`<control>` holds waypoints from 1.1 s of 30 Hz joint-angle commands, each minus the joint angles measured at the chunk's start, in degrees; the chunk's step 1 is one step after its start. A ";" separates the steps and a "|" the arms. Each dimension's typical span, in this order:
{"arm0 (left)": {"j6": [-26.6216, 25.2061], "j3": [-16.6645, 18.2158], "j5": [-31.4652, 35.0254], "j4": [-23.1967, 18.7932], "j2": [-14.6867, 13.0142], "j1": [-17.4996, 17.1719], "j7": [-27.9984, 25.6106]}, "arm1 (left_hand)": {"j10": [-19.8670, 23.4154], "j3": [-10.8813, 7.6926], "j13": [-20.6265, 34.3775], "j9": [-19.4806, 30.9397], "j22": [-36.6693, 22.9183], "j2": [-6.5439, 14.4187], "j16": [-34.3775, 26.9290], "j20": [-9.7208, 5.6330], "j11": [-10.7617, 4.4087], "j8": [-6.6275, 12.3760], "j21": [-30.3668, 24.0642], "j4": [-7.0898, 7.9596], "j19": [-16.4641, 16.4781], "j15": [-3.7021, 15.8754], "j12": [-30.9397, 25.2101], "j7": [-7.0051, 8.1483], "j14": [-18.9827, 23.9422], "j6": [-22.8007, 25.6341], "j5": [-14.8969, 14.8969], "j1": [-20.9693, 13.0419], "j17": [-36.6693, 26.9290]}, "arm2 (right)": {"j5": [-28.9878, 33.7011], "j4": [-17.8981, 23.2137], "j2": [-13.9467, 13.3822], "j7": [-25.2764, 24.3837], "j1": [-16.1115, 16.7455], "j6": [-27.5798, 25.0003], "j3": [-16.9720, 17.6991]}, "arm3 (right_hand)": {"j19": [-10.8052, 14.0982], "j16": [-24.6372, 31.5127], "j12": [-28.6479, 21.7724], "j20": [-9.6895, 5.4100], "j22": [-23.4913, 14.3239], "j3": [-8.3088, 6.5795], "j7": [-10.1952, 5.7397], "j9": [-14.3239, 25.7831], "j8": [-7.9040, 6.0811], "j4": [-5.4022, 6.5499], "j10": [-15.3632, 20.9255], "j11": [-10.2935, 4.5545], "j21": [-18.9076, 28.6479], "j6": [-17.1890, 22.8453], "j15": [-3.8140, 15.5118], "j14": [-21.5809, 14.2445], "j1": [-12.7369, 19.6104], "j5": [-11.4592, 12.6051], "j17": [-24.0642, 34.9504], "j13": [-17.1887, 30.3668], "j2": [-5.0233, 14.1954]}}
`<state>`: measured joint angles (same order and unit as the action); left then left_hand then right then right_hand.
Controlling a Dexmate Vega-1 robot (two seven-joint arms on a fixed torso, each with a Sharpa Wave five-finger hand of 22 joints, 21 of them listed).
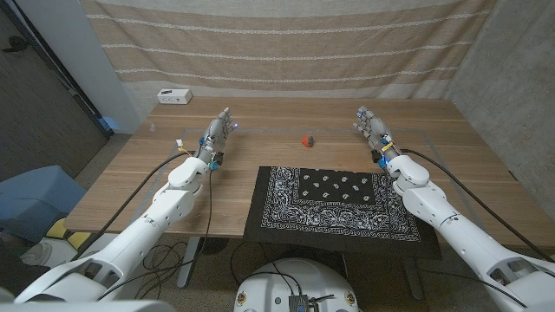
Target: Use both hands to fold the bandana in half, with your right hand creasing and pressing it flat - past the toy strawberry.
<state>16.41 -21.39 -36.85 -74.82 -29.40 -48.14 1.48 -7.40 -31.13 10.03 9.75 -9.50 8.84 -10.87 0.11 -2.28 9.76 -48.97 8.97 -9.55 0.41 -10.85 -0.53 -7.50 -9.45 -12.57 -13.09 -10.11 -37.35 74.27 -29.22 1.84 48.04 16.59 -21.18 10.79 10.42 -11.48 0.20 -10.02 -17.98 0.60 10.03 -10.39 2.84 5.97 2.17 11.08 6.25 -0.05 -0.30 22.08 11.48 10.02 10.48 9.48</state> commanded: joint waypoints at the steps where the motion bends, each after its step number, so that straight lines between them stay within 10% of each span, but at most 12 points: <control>1: 2.34 -1.74 7.11 -0.91 -1.56 0.34 -3.25 | 1.55 -0.59 0.29 0.09 -0.18 0.66 -0.60 0.23 0.29 0.93 -0.18 -0.65 -3.46 -0.75 -1.05 0.27 0.96 1.26 -0.28 -0.63 -0.05 | 1.86 2.67 -1.54 -3.19 0.76 -2.27 -0.10 | -0.07 0.79 0.09 5.04 -0.18 -0.76 0.14 0.29 -0.27 -2.24 0.61 0.56 0.45 0.16 -3.77 -1.37 1.95 -0.17 0.14 0.22 -0.89; 11: 0.63 -4.66 20.36 -6.54 -5.84 0.04 -9.82 | 6.45 -1.83 0.43 0.21 -0.32 -0.25 -1.05 2.71 2.83 1.85 1.29 -3.89 -0.86 -3.58 -2.07 1.88 5.93 7.59 1.03 -2.57 0.22 | 7.50 9.61 -6.11 -9.98 2.85 -8.21 -0.77 | -0.27 0.73 0.22 6.30 -0.21 -1.38 -1.29 0.31 -0.37 -3.80 0.59 1.03 0.40 0.31 -4.19 -1.61 3.22 -0.47 0.17 0.25 -1.11; 33: 1.05 -9.44 37.42 -11.49 -12.28 1.72 -8.12 | 14.47 -4.11 0.58 0.42 -0.63 0.11 -0.74 8.23 1.93 2.96 3.42 -6.99 0.88 -3.08 -3.22 2.45 10.67 19.01 2.24 -4.58 0.26 | 13.65 24.49 -13.45 -22.26 11.01 -21.49 1.21 | 0.27 1.28 -0.24 7.14 -0.27 -2.52 -1.41 0.38 -0.90 -6.17 2.27 1.21 0.68 1.99 -4.07 -3.71 5.27 -0.91 0.28 0.33 -0.92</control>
<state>16.94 -28.94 -6.33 -83.79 -39.05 -46.78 -7.13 6.16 -35.07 10.52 10.02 -10.02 8.83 -11.72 7.94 -0.25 12.15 -45.92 2.47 -8.88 -2.83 -13.78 1.91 2.44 8.43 -10.36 -16.85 -9.87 -26.89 91.55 -39.26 -14.23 55.17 1.73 -20.97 10.91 11.30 -11.48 6.82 -10.01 -20.33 -0.99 10.28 -10.82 -2.89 7.69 3.47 11.49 7.46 -4.08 -3.41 26.57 10.76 10.01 10.54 8.62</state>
